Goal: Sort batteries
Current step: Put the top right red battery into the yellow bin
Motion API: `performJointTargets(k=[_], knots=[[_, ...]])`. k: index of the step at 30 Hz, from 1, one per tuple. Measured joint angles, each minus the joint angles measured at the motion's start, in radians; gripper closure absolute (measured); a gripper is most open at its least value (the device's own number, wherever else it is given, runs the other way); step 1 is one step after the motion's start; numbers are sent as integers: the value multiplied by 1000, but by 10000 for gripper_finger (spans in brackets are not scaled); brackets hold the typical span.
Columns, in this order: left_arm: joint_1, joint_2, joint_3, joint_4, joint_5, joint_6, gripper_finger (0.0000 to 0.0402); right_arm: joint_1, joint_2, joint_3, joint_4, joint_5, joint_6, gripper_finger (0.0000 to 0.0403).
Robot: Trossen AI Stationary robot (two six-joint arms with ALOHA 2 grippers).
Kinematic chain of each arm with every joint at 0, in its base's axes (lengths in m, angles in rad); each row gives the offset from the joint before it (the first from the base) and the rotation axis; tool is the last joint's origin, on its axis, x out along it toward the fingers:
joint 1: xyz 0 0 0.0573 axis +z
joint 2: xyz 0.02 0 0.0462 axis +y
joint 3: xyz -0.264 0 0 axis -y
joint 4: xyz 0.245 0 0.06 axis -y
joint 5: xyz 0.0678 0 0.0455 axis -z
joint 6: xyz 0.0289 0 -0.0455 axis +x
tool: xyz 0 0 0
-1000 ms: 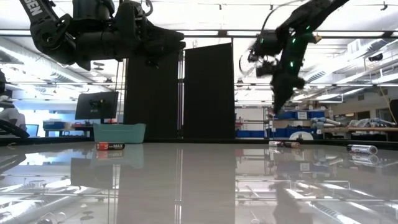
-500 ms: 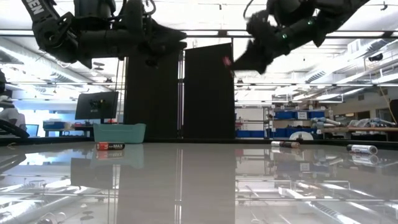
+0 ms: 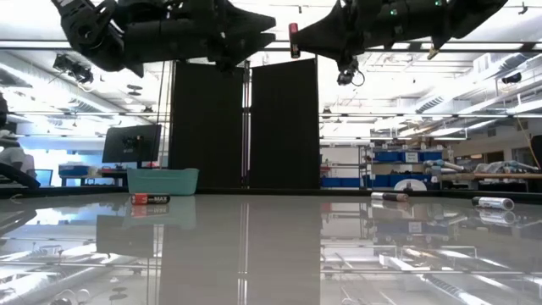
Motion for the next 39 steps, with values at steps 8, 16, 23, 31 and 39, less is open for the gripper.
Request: performJointTargets(k=[8, 16, 23, 31, 39], knots=[[-8, 93, 85, -2, 57, -6, 177, 22, 0, 0, 10, 4, -18, 347], [-7, 137, 140, -3, 98, -15, 168, 24, 0, 0, 10, 4, -30, 347], [-6, 137, 152, -3, 117, -26, 230, 25, -1, 0, 11, -1, -45, 347], [-5, 139, 152, 11, 110, -26, 296, 25, -1, 0, 13, -5, -45, 347], [-5, 139, 152, 10, 100, -21, 349, 24, -2, 0, 10, 1, -37, 347]])
